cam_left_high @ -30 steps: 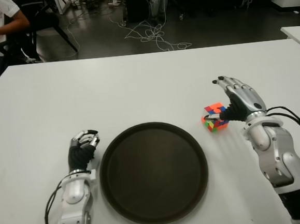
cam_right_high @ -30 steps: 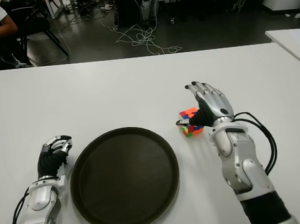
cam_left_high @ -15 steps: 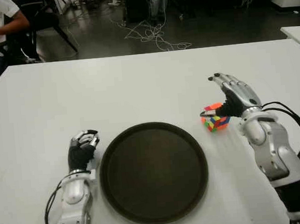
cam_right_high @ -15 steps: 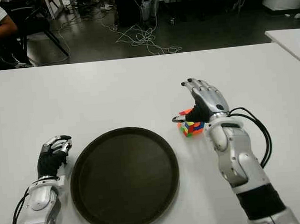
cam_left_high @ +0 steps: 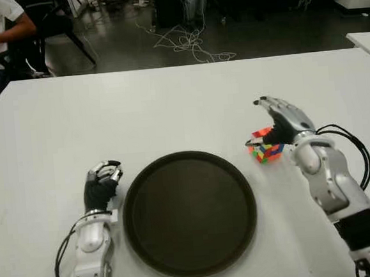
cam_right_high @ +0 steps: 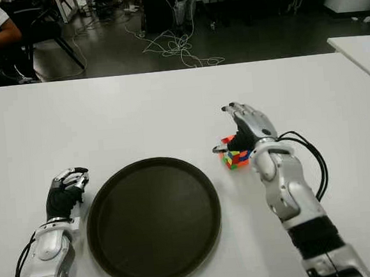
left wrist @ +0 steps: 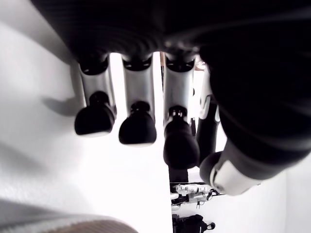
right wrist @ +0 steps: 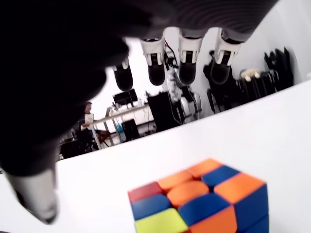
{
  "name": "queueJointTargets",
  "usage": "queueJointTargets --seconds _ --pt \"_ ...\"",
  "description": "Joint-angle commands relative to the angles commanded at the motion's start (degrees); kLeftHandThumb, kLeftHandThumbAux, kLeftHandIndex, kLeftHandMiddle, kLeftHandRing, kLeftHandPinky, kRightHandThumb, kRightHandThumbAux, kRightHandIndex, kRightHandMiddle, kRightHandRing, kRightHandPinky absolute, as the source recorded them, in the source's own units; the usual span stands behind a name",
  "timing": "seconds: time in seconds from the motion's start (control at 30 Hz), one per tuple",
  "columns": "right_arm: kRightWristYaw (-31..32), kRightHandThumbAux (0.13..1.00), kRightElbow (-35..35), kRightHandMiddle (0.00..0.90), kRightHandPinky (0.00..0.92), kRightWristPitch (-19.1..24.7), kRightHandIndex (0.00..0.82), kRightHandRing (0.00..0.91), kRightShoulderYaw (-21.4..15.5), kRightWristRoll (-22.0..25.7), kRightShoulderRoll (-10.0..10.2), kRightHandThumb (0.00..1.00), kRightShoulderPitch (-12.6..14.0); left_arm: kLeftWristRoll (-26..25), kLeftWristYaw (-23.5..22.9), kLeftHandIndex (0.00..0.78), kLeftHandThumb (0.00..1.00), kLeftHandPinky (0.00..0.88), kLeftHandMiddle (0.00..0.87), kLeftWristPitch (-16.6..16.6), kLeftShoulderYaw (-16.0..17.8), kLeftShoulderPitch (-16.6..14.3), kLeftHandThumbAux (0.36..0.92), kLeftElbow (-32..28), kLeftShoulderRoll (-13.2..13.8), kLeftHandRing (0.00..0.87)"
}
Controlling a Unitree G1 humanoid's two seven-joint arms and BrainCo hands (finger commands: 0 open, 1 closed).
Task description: Pick up the Rubik's Cube and put it in the plate
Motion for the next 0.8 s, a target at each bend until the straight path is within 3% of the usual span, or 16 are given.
queueJointTargets --seconds 0.6,0.8 --pt "-2.00 0.620 10.09 0.000 0.000 -1.60 0.000 0.000 1.18 2.02 -0.23 0.000 -5.26 -0.27 -0.68 0.443 0.707 0.798 0.799 -0.87 -0.16 0.20 0.706 0.12 0.27 0.813" --pt "-3.17 0.621 11.63 0.000 0.000 -2.03 0.000 0.000 1.70 2.31 -0.44 0.000 -5.78 -0.76 -0.59 0.443 0.708 0.800 0.802 -0.60 0.14 0.06 0.706 0.07 -0.02 0.812"
